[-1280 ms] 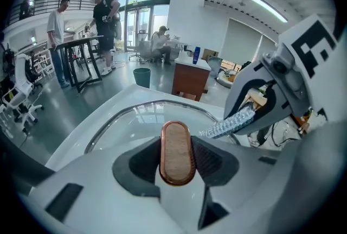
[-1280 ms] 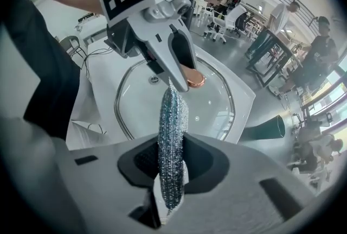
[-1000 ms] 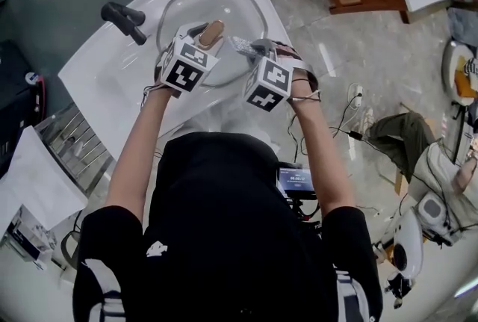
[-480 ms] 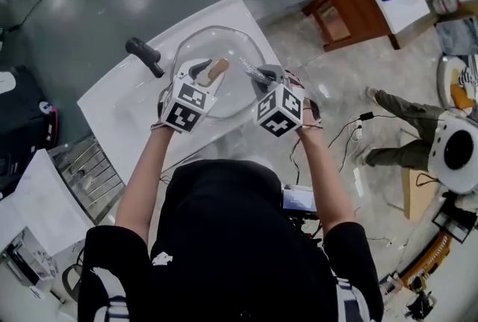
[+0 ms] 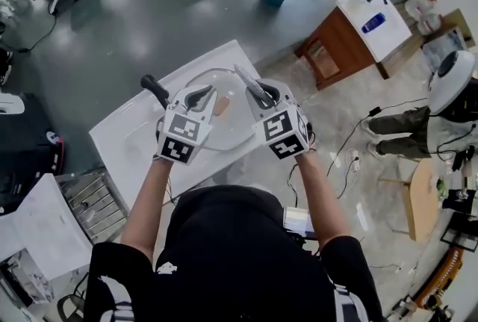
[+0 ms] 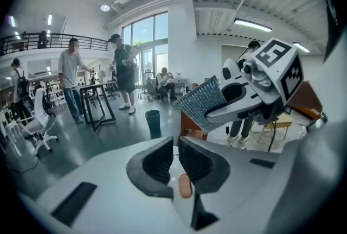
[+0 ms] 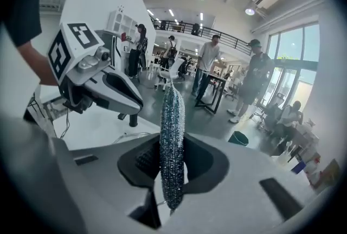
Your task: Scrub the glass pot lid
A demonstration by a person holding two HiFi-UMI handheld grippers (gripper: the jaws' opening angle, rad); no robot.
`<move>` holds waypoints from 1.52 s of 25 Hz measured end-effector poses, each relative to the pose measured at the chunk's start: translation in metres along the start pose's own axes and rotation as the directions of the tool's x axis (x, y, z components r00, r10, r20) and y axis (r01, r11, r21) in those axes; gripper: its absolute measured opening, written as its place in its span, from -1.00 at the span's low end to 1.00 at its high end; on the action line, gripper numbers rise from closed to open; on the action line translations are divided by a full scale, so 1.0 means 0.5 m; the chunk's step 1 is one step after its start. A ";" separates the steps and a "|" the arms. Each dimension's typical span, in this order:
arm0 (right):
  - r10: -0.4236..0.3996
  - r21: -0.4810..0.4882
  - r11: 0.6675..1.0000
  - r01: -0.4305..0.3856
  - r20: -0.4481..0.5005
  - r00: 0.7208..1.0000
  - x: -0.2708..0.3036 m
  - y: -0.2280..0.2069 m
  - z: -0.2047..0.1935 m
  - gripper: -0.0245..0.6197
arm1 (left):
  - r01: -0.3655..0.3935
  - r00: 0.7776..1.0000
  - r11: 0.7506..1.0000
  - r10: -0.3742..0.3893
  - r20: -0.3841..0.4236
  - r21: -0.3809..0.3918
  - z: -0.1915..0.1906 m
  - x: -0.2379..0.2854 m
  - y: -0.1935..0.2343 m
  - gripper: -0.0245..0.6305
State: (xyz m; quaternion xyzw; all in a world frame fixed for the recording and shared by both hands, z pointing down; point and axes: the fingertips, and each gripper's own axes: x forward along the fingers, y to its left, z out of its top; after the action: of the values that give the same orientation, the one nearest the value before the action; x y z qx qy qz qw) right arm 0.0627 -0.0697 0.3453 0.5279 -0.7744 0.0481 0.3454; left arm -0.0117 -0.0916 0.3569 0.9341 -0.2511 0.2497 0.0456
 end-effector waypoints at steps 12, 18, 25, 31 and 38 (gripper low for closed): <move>-0.106 0.062 0.994 0.093 0.246 0.963 -0.102 -0.031 0.178 -0.70 | -0.054 0.956 0.998 0.064 0.287 -0.045 0.202 -0.122 0.035 -0.89; -0.149 0.098 0.988 0.123 0.337 0.930 -0.147 -0.052 0.241 -0.70 | -0.029 0.922 0.996 0.061 0.382 -0.090 0.268 -0.166 0.037 -0.89; -0.176 0.141 0.982 0.129 0.402 0.898 -0.172 -0.070 0.279 -0.70 | -0.071 0.897 0.997 0.081 0.435 -0.040 0.307 -0.196 0.037 -0.89; -0.186 0.185 0.976 0.113 0.443 0.877 -0.180 -0.089 0.298 -0.70 | -0.102 0.871 0.995 0.100 0.481 -0.023 0.324 -0.195 0.043 -0.89; -0.195 0.197 0.974 0.115 0.459 0.867 -0.181 -0.099 0.297 -0.71 | -0.112 0.872 0.993 0.109 0.477 -0.022 0.323 -0.188 0.042 -0.89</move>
State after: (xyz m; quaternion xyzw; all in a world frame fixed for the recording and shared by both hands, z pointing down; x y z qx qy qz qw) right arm 0.0516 -0.0854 0.1655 0.6106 -0.7837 -0.0477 0.1030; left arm -0.0207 -0.1021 0.1693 0.9510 -0.3069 0.0150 -0.0348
